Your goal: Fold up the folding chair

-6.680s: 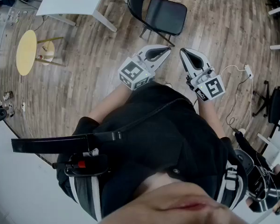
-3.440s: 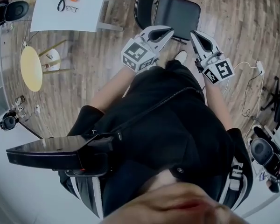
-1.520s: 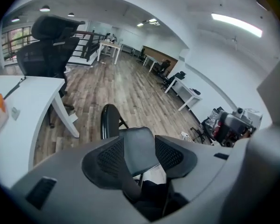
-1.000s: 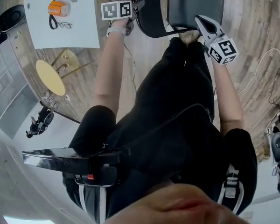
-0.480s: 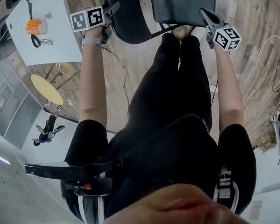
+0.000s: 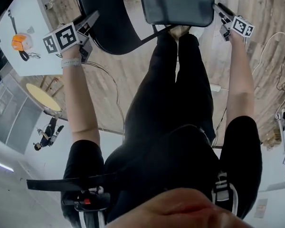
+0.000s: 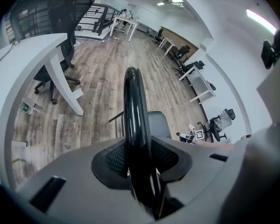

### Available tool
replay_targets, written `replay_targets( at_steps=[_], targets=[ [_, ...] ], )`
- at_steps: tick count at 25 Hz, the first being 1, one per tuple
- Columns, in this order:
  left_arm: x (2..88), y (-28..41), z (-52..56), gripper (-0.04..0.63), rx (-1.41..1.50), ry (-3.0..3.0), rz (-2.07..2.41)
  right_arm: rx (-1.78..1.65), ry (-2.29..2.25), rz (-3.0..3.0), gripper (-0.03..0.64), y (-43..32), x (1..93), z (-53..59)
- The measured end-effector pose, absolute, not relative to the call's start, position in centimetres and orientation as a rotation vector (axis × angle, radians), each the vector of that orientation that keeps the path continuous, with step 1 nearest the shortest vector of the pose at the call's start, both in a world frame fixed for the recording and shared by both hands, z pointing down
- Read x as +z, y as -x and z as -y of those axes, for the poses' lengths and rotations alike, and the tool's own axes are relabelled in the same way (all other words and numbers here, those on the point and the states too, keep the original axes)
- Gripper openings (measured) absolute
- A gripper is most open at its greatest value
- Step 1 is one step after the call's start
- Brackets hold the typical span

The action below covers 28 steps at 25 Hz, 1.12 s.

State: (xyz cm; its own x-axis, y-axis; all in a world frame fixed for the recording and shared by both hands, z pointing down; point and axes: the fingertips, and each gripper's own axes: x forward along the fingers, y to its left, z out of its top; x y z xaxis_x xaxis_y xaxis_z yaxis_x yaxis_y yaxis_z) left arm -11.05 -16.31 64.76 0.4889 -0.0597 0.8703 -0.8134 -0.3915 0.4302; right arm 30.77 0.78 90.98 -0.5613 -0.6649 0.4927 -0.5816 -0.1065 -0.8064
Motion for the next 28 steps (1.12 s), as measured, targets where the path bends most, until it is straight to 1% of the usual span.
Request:
replay_targets(
  at_steps=[3,9,15,21,28],
  targets=[
    [64.6,11.0,16.3,0.110,1.016,-1.788,0.748,-1.914,1.317,-2.087,0.292,-30.8,94.3,-1.4],
    [64.4,10.9,16.2,0.112,1.030,-1.782,0.785,-1.973,1.179,-2.143,0.314,-31.8,97.6,0.9],
    [64.5,11.5,16.3,0.112,1.035,-1.775,0.816,-2.076,1.047,-2.178,0.330,-30.7,100.5,3.0],
    [64.4,11.4,16.3,0.112,1.029,-1.776,0.826,-2.154,0.940,-2.165,0.330,-28.9,101.6,2.6],
    [64.4,11.0,16.3,0.110,1.038,-1.773,0.821,-2.095,0.832,-2.087,0.298,-28.2,101.0,3.0]
  ],
)
